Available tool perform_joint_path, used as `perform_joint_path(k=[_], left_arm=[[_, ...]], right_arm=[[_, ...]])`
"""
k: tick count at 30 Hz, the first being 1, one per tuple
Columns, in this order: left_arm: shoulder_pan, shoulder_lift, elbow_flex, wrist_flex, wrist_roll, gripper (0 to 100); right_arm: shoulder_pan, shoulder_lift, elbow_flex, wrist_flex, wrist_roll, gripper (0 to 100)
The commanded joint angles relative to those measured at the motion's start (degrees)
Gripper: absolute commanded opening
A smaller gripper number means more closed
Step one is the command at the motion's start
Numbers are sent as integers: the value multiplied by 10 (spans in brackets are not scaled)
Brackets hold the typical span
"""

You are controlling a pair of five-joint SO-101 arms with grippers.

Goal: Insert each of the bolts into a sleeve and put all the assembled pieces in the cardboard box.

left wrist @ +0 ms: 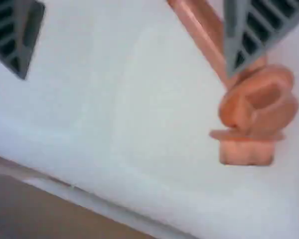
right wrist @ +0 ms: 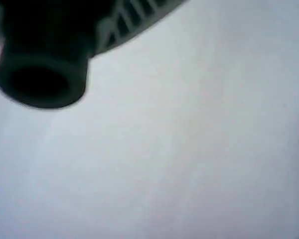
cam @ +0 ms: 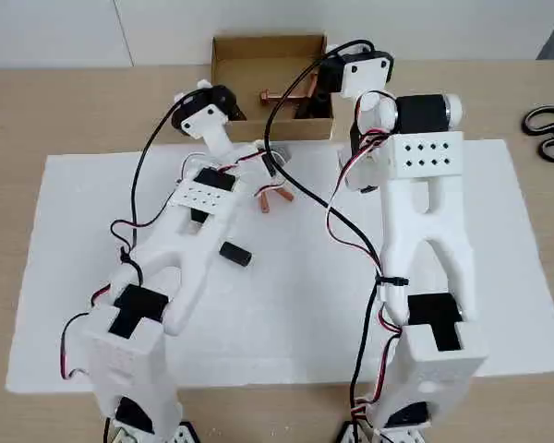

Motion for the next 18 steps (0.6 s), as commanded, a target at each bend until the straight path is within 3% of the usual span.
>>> perform_joint_path(k=[1,18], left_arm=[[-5,3,-22,-4,5,243],[-5,29,-22,-28,5,214]], right_arm=[[7,-36,-3,4,-7,3],[7,-36,-3,4,-7,3]])
